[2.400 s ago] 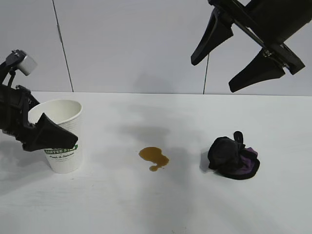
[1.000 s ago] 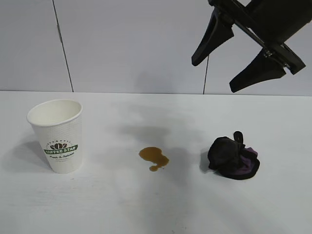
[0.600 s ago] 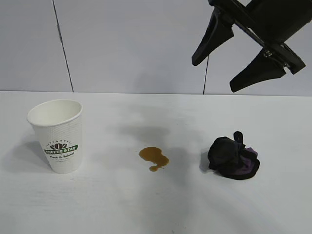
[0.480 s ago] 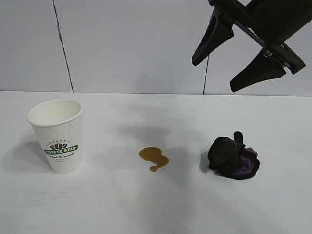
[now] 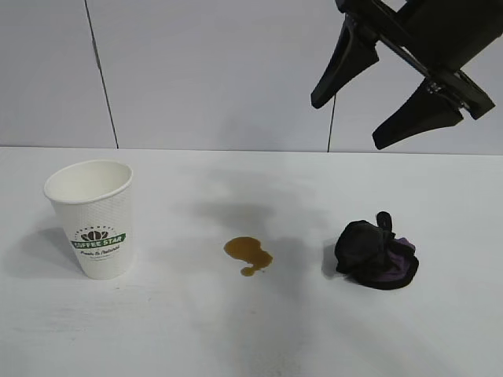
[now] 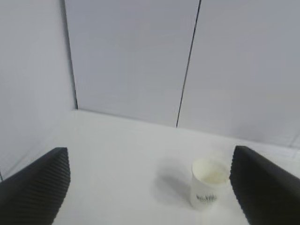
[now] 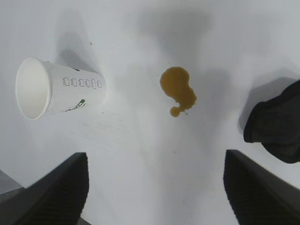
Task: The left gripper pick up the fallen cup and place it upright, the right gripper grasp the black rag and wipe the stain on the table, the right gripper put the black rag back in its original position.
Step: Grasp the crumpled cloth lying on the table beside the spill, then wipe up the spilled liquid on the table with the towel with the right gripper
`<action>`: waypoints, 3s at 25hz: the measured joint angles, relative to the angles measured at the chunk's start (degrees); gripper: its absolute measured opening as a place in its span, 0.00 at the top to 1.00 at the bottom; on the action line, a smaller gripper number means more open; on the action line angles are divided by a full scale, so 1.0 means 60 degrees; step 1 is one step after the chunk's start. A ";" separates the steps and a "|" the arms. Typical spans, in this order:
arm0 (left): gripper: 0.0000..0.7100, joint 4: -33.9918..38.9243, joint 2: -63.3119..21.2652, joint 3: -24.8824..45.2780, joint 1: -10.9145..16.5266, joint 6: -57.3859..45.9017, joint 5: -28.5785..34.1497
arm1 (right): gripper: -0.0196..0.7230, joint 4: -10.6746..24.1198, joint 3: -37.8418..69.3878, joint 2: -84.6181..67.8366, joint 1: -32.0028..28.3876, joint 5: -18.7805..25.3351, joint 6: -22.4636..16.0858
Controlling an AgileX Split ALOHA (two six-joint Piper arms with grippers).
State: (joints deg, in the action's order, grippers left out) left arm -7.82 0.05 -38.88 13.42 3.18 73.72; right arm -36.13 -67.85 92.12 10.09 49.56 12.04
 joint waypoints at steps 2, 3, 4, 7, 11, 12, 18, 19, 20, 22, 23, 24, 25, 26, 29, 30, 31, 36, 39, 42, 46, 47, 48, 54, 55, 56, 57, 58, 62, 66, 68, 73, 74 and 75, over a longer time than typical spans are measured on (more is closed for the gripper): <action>0.06 0.0212 -0.0089 0.0665 -0.0242 0.0000 0.0003 | 0.24 0.0023 0.0000 0.0000 0.0000 0.0000 0.0000; 0.06 0.0258 -0.0088 0.0957 -0.0354 0.0000 -0.0021 | 0.24 0.0031 0.0000 0.0000 0.0000 0.0000 0.0000; 0.06 0.0307 -0.0106 0.1214 -0.0455 0.0011 -0.0129 | 0.24 0.0053 0.0000 0.0000 0.0000 0.0020 0.0000; 0.06 0.0510 -0.0119 0.1502 -0.0657 0.0134 -0.0554 | 0.24 0.0130 0.0000 0.0000 0.0000 0.0065 0.0000; 0.06 0.0859 -0.0126 0.1645 -0.1092 0.0327 -0.1056 | 0.24 0.0200 0.0000 0.0000 0.0000 0.0151 0.0000; 0.06 0.0983 -0.0126 0.1731 -0.1246 0.0342 -0.1228 | 0.24 0.0209 0.0000 0.0000 0.0000 0.0216 0.0000; 0.06 0.1303 -0.0126 0.1895 -0.2005 0.0333 -0.1451 | 0.24 0.0449 0.0000 0.0000 0.0000 0.0330 0.0000; 0.06 0.1303 -0.0126 0.1895 -0.2070 0.0333 -0.1475 | 0.24 0.0603 0.0000 0.0000 0.0000 0.0330 0.0000; 0.06 0.1303 -0.0126 0.1895 -0.2116 0.0333 -0.1494 | 0.24 0.0802 0.0000 0.0000 0.0000 0.0342 0.0000; 0.06 0.1303 -0.0126 0.1895 -0.2178 0.0333 -0.1504 | 0.24 0.1421 0.0000 0.0000 0.0000 0.0351 -0.0022; 0.06 0.1303 -0.0126 0.1895 -0.2179 0.0333 -0.1504 | 0.24 0.1745 0.0000 0.0000 0.0000 0.0360 -0.0071; 0.06 0.1303 -0.0126 0.1895 -0.2179 0.0333 -0.1504 | 0.24 0.2009 -0.0004 0.0000 0.0000 0.0360 -0.0198; 0.07 0.1303 -0.0126 0.1895 -0.2179 0.0333 -0.1504 | 0.24 0.2309 -0.0012 0.0000 0.0000 0.0360 -0.0325; 0.06 0.1303 -0.0126 0.1895 -0.2179 0.0333 -0.1504 | 0.24 0.2596 -0.0012 0.0008 0.0000 0.0360 -0.0451; 0.06 0.1303 -0.0126 0.1895 -0.2179 0.0333 -0.1504 | 0.24 0.3265 -0.0016 0.0234 0.0000 0.0360 -0.0748; 0.06 0.1303 -0.0126 0.1895 -0.2179 0.0333 -0.1504 | 0.24 0.3407 -0.0016 0.0406 0.0000 0.0351 -0.0797; 0.06 0.1303 -0.0126 0.1895 -0.2179 0.0333 -0.1504 | 0.24 0.3476 -0.0016 0.0581 0.0000 0.0335 -0.0819; 0.06 0.1303 -0.0126 0.1895 -0.2179 0.0333 -0.1504 | 0.24 0.3581 -0.0028 0.1796 0.0000 -0.0118 -0.0975; 0.06 0.1303 -0.0126 0.1895 -0.2179 0.0333 -0.1504 | 0.24 0.3592 -0.0035 0.2416 0.0000 -0.0556 -0.1003; 0.06 0.1303 -0.0126 0.1895 -0.2179 0.0333 -0.1504 | 0.24 0.3592 -0.0047 0.2928 0.0000 -0.0874 -0.1003; 0.06 0.1303 -0.0126 0.1895 -0.2179 0.0333 -0.1504 | 0.24 0.3592 -0.0047 0.3433 0.0000 -0.1353 -0.1003; 0.06 0.1303 -0.0126 0.1895 -0.2179 0.0333 -0.1504 | 0.24 0.3592 -0.0047 0.3495 0.0000 -0.1458 -0.1003; 0.06 0.1303 -0.0126 0.1895 -0.2179 0.0333 -0.1504 | 0.25 0.3592 -0.0047 0.3547 0.0000 -0.1533 -0.1003; 0.06 0.1303 -0.0126 0.1895 -0.2179 0.0333 -0.1504 | 0.77 0.3910 -0.0047 0.3592 0.0000 -0.1693 -0.1003; 0.06 0.1303 -0.0126 0.1895 -0.2179 0.0333 -0.1504 | 0.80 0.3958 -0.0063 0.3592 0.0000 -0.1685 -0.1014; 0.06 0.1303 -0.0126 0.1895 -0.2179 0.0333 -0.1504 | 0.80 0.4000 -0.0069 0.3592 0.0000 -0.1665 -0.1014; 0.06 0.1303 -0.0126 0.1895 -0.2179 0.0333 -0.1504 | 0.80 0.3999 -0.0065 0.3592 0.0000 -0.1624 -0.1036; 0.06 0.1303 -0.0126 0.1895 -0.2179 0.0333 -0.1504 | 0.80 0.3999 -0.0078 0.3574 0.0000 -0.1561 -0.1035; 0.06 0.1303 -0.0126 0.1895 -0.2179 0.0333 -0.1504 | 0.80 0.3738 -0.0087 0.3344 0.0000 -0.1109 -0.1035; 0.06 0.1303 -0.0126 0.1895 -0.2179 0.0333 -0.1504 | 0.80 0.2819 -0.0087 0.2506 0.0031 -0.0941 -0.0750; 0.06 0.1303 -0.0126 0.1895 -0.2179 0.0333 -0.1504 | 0.80 0.2354 -0.0087 0.2079 0.0219 -0.0937 -0.0454; 0.06 0.1303 -0.0126 0.1895 -0.2179 0.0333 -0.1504 | 0.80 0.1520 -0.0087 0.1595 0.1222 -0.1019 -0.0132; 0.06 0.1303 -0.0126 0.1895 -0.2179 0.0333 -0.1504 | 0.80 0.1487 -0.0087 0.1595 0.1528 -0.1133 -0.0104; 0.06 0.1303 -0.0126 0.1895 -0.2179 0.0333 -0.1504 | 0.80 0.1445 -0.0087 0.1595 0.1836 -0.1330 -0.0077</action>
State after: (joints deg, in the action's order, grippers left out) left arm 0.00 -0.71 -27.51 0.35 5.18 64.69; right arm -27.46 -68.37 101.69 21.11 41.58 11.58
